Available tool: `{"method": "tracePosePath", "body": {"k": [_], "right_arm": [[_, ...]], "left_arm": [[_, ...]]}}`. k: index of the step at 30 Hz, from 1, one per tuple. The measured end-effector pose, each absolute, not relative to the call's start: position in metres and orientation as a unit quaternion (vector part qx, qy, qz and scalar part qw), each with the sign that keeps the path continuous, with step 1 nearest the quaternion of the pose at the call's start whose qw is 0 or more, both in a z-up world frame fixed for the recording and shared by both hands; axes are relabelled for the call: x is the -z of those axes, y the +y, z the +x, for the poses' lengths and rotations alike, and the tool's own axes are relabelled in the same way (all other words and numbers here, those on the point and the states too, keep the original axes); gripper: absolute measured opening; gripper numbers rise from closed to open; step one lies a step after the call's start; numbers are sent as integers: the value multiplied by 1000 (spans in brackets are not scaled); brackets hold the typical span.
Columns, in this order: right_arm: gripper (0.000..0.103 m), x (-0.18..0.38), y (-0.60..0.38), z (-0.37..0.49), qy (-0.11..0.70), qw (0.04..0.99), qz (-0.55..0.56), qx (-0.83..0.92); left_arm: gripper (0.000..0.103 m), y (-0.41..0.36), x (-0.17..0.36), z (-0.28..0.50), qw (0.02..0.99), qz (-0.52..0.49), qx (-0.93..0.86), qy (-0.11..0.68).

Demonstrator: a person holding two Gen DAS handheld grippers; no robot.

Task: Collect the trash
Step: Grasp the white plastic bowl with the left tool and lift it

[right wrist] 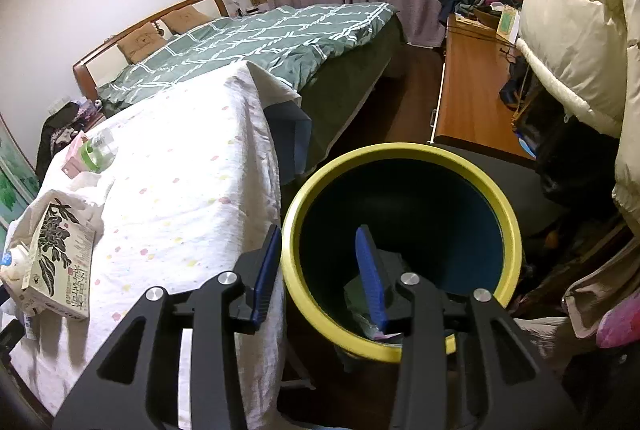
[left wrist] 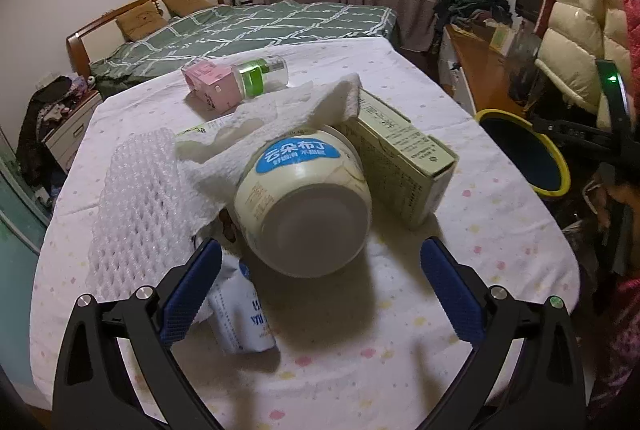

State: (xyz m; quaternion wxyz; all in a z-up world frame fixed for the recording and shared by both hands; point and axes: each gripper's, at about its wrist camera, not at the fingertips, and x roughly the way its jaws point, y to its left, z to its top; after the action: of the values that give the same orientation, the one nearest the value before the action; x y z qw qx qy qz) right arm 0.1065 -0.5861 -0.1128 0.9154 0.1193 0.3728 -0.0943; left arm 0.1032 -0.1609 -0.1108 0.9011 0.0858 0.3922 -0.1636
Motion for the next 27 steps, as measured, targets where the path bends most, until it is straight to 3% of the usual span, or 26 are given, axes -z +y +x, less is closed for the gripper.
{"method": "tracePosePath", "body": {"k": [12,27], "right_arm": [[37,121,-592,105,372,914,133,87],[37,121,-590,104,368,916,138,78]], "left_arm": [[77,-167,123,133,904,82,134,397],[76,-148,83,116,890,62,211,400]]}}
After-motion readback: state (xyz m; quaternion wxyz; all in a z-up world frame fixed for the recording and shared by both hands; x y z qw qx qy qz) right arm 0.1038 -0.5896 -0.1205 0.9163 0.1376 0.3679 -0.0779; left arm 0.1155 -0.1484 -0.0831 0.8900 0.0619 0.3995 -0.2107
